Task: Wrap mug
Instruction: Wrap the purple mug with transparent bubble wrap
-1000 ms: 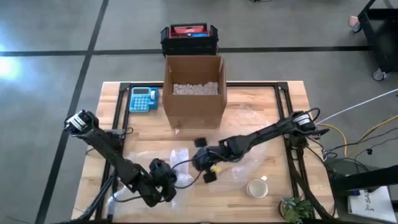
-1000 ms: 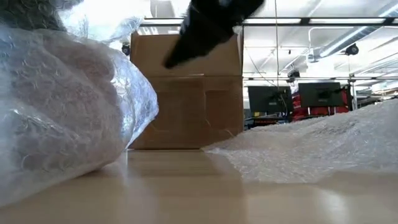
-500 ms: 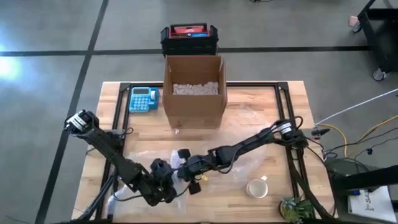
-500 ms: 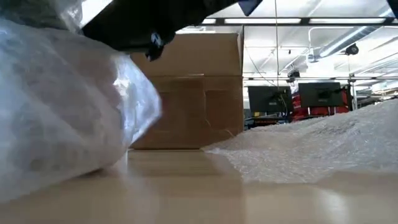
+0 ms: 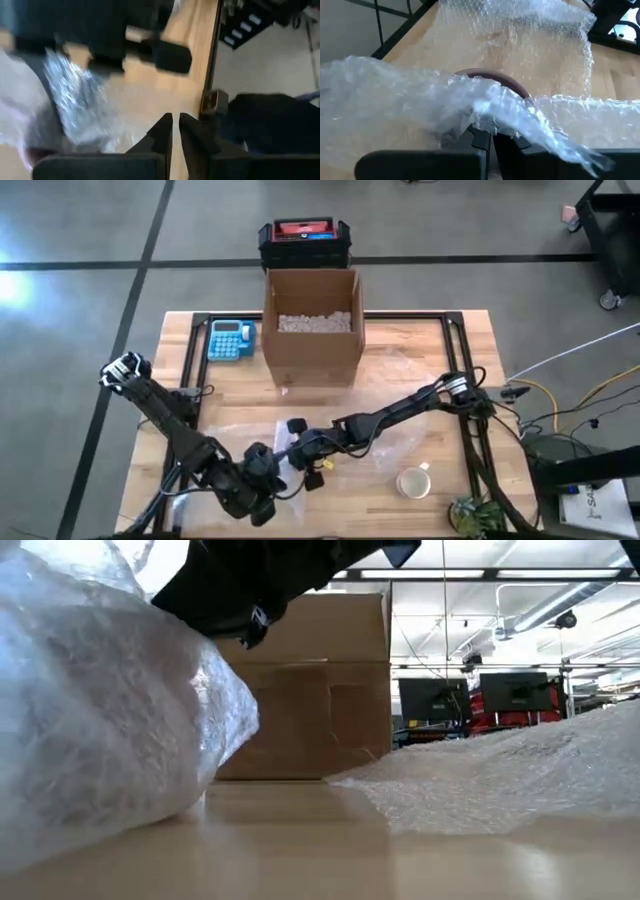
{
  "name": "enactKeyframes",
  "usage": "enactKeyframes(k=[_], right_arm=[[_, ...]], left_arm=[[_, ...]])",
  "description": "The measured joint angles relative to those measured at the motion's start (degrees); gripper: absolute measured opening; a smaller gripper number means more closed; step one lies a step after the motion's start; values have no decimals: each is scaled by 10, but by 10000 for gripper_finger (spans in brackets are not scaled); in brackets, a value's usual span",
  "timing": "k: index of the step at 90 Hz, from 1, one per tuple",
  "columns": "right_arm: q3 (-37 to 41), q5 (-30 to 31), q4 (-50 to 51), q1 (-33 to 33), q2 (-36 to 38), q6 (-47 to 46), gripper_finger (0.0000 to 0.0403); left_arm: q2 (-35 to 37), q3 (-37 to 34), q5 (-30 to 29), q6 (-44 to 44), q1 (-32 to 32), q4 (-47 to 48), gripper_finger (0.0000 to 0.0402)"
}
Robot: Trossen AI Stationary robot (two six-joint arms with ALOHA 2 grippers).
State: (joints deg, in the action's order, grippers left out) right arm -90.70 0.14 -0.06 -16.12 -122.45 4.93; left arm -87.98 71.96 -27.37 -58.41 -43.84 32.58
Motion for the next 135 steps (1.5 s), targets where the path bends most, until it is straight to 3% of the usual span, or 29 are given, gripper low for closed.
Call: enactKeyframes(k=[12, 26, 45, 64, 70, 78, 88, 97, 112, 125, 135], right_arm=[[0, 0, 1, 0, 1, 1, 2], [-3, 0, 30, -1, 9, -4, 2], [-79, 1, 208, -1, 35, 24, 2], [-161, 140, 390, 2, 54, 66, 2], [-154, 185, 383, 8, 53, 72, 2], [-120, 187, 314, 22, 51, 81, 2], [-76, 163, 199, 31, 49, 86, 2], [-52, 92, 130, 30, 46, 74, 2], [-48, 8, 126, 7, 42, 65, 2], [-37, 8, 115, -23, 42, 97, 2], [-19, 53, 110, -25, 42, 90, 2]], left_arm=[[-11, -41, -46, -14, 15, 14, 6], [-14, -101, -48, -79, 22, 0, 3], [-15, -150, -31, -101, 22, -61, 1], [-15, -161, -29, -98, 22, -82, 1], [-15, -161, -29, -97, 22, -88, 1], [-16, -161, -29, -91, 22, -94, 1], [-16, -162, -31, -85, 22, -101, 2], [-16, -162, -31, -83, 22, -101, 1], [-16, -162, -33, -83, 22, -101, 2], [-16, -162, -35, -83, 23, -101, 1], [-16, -161, -35, -83, 23, -103, 2]])
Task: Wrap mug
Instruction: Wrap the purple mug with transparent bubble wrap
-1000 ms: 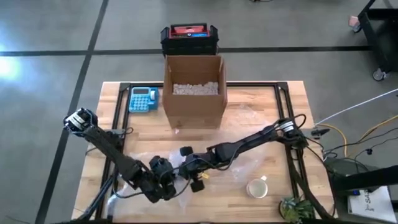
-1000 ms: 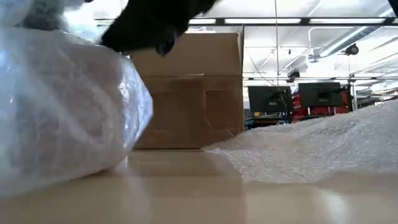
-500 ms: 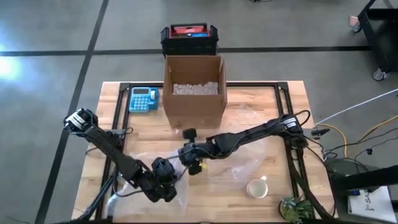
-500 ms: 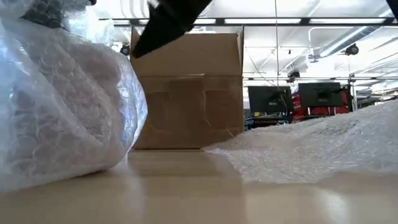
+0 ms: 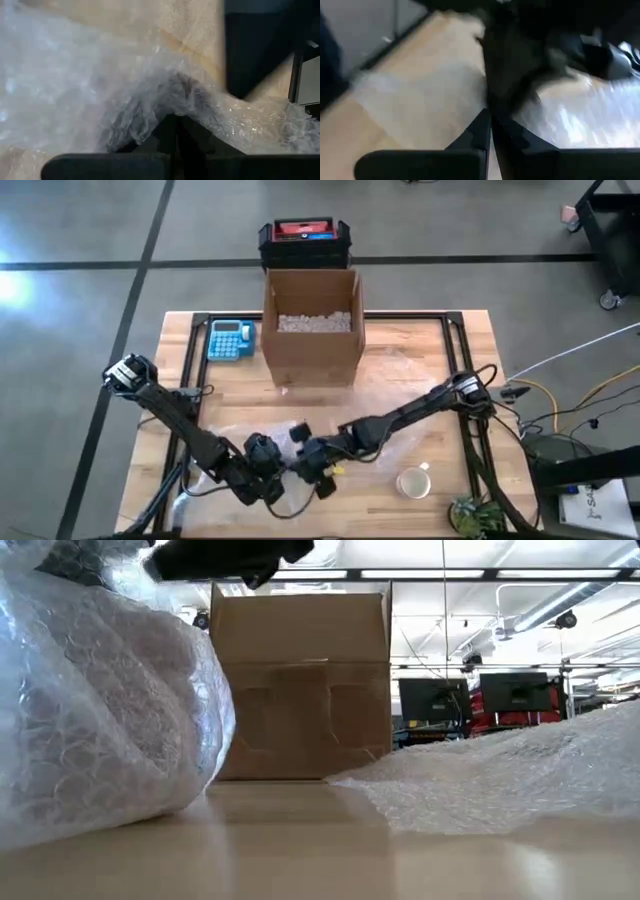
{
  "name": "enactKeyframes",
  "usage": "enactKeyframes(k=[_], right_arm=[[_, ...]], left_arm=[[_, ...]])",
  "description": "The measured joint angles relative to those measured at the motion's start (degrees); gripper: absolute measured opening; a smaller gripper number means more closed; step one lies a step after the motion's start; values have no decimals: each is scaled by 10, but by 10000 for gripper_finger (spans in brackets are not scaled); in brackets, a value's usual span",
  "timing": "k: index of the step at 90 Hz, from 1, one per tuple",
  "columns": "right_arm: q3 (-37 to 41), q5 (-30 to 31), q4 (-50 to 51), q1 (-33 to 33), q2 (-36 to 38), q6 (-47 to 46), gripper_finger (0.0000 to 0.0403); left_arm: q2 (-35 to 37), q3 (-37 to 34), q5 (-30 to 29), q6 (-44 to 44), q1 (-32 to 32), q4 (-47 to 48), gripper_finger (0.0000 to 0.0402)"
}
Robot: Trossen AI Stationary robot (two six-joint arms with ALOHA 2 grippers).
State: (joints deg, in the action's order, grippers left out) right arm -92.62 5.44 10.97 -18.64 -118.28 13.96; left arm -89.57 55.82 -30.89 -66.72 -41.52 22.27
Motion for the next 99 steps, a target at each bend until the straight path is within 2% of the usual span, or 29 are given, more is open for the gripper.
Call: enactKeyframes(k=[32, 40, 46, 59, 68, 75, 86, 99], right_arm=[[10, 6, -11, 1, 0, -30, 2], [10, 8, -10, 2, 0, -30, 2], [10, 6, -10, 1, 0, -31, 2], [10, 6, -10, 1, 0, -36, 2], [10, 6, -10, 0, 0, -39, 2], [10, 6, -6, -1, 0, -39, 2], [10, 6, -5, -2, 0, -36, 2], [10, 6, -5, -1, 0, -35, 2]], left_arm=[[18, 79, 2, 30, 0, 54, 1], [25, 117, 4, 42, -1, 105, 1], [26, 150, -2, 42, -1, 177, 1], [26, 192, -70, 6, 0, 346, 0], [26, 188, -143, -24, 0, 435, 0], [26, 169, -172, -57, 2, 470, 0], [26, 129, -170, -75, 10, 429, 0], [26, 91, -84, -7, 12, 296, 0]])
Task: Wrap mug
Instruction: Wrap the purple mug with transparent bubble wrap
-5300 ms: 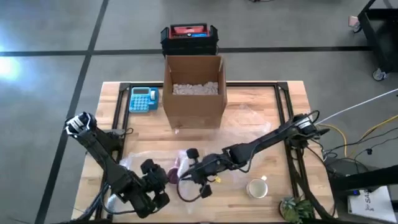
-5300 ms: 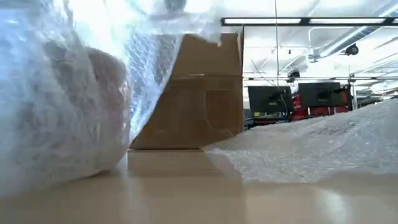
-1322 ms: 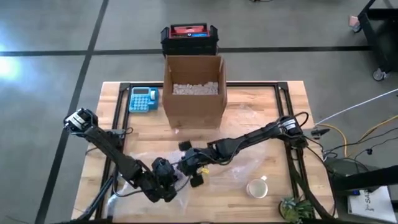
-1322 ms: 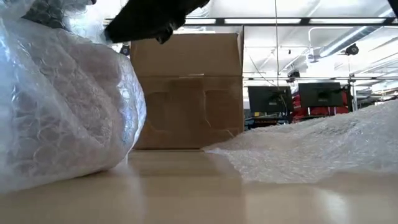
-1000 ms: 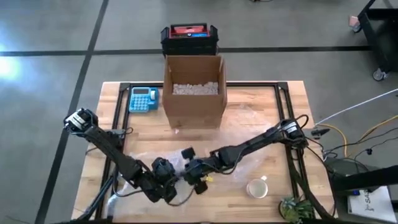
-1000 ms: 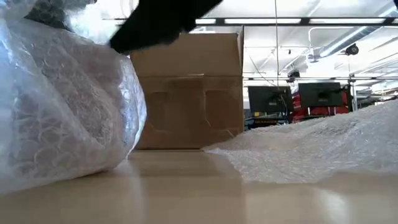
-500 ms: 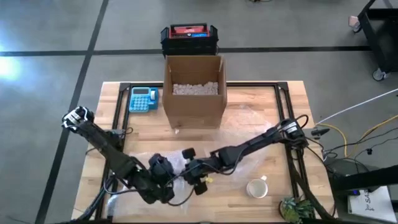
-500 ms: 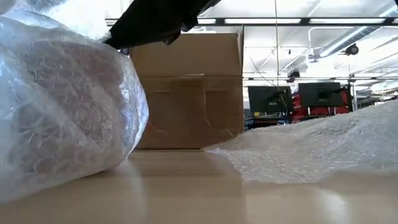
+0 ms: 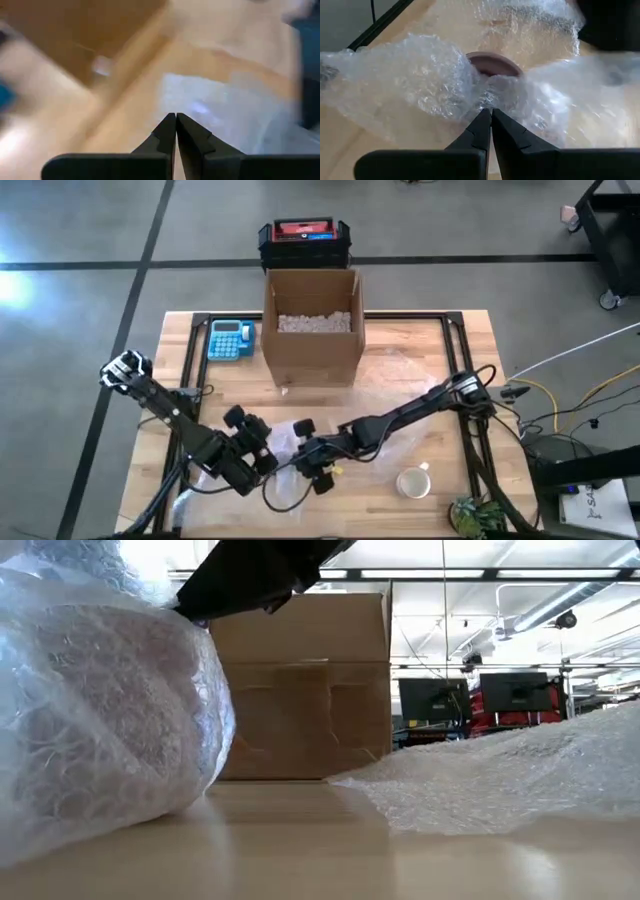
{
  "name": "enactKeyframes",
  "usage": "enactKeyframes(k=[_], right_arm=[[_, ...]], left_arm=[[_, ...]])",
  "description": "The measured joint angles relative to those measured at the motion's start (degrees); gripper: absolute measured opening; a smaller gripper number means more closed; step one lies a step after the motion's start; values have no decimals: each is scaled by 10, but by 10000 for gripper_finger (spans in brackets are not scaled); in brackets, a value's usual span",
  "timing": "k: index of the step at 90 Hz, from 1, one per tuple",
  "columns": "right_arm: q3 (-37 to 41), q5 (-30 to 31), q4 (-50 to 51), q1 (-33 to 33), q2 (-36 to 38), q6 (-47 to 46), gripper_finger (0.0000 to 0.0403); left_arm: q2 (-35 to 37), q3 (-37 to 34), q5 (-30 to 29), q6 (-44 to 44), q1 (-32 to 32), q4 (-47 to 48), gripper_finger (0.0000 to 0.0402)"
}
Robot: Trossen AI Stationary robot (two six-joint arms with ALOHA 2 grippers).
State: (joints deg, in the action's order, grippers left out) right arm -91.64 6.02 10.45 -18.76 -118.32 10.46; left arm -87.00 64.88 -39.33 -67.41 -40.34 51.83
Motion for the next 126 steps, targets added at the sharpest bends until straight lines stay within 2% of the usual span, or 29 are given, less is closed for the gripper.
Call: enactKeyframes(k=[10, 26, 42, 60, 79, 100, 114, 126], right_arm=[[0, 0, 0, 0, 0, 0, 2], [0, 0, 0, 0, 0, 0, 2], [0, 0, 9, -1, 9, 20, 2], [-14, 0, -8, -2, 20, 4, 2], [-15, -14, -47, 7, -35, -5, 2], [-18, -24, -35, 9, -51, -30, 2], [-17, -22, -29, 10, -45, -30, 2], [-16, -20, -28, 10, -43, -30, 2]], left_arm=[[0, -10, 56, 51, -2, -94, 0], [0, -16, 74, 108, -5, -198, 0], [-14, -39, 103, 98, -5, -208, 0], [-30, -76, 101, 57, -2, -231, 0], [-38, -84, 98, 71, 5, -270, 0], [-34, -57, 113, 90, 6, -239, 0], [-22, 12, 134, 79, 1, -148, 0], [-17, 62, 128, 94, -15, -121, 0]])
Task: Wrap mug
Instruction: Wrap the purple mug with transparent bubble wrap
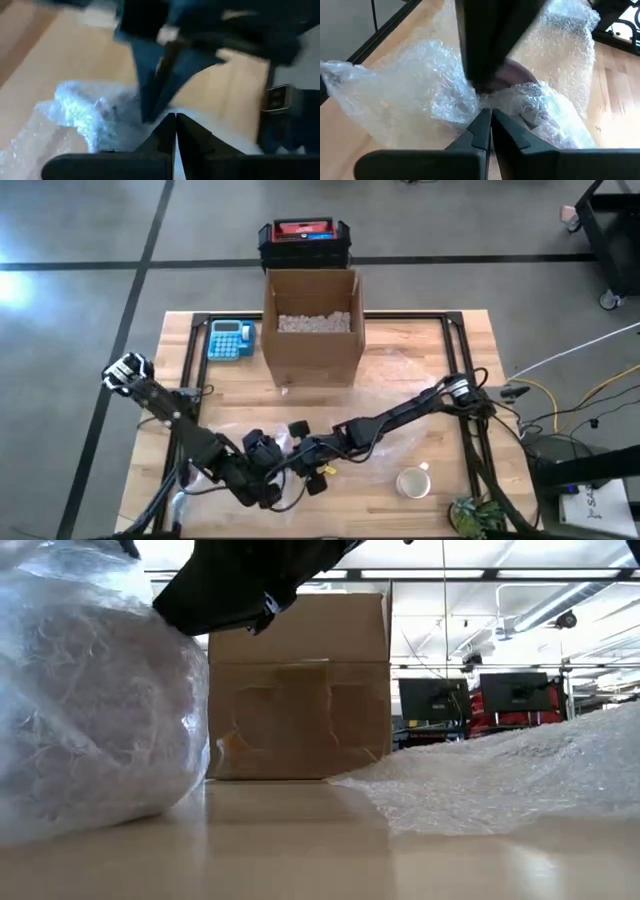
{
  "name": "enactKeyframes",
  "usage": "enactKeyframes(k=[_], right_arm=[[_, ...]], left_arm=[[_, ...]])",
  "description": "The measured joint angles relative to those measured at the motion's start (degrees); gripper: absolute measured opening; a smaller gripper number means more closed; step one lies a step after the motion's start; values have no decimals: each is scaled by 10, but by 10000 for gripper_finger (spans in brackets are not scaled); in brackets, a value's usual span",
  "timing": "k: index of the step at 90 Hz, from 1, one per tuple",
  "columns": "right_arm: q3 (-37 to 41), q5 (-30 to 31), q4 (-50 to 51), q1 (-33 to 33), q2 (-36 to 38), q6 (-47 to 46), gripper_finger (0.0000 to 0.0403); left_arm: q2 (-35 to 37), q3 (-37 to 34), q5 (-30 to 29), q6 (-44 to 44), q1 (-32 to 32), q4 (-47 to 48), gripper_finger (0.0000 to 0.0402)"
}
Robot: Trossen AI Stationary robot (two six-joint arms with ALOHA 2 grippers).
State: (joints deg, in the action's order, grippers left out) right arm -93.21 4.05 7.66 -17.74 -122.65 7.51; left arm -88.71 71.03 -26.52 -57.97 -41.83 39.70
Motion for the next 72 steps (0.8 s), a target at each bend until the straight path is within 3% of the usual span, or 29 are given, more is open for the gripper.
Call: enactKeyframes(k=[12, 29, 72], right_arm=[[0, 0, 0, 0, 0, 5, 2], [1, 0, -1, 0, 0, 10, 2], [1, 2, 3, 0, 0, 10, 2]], left_arm=[[-2, 8, 26, 14, -14, -41, 0], [-2, -51, 35, -18, -13, -105, 0], [-2, -127, -32, -56, 15, -97, 0]])
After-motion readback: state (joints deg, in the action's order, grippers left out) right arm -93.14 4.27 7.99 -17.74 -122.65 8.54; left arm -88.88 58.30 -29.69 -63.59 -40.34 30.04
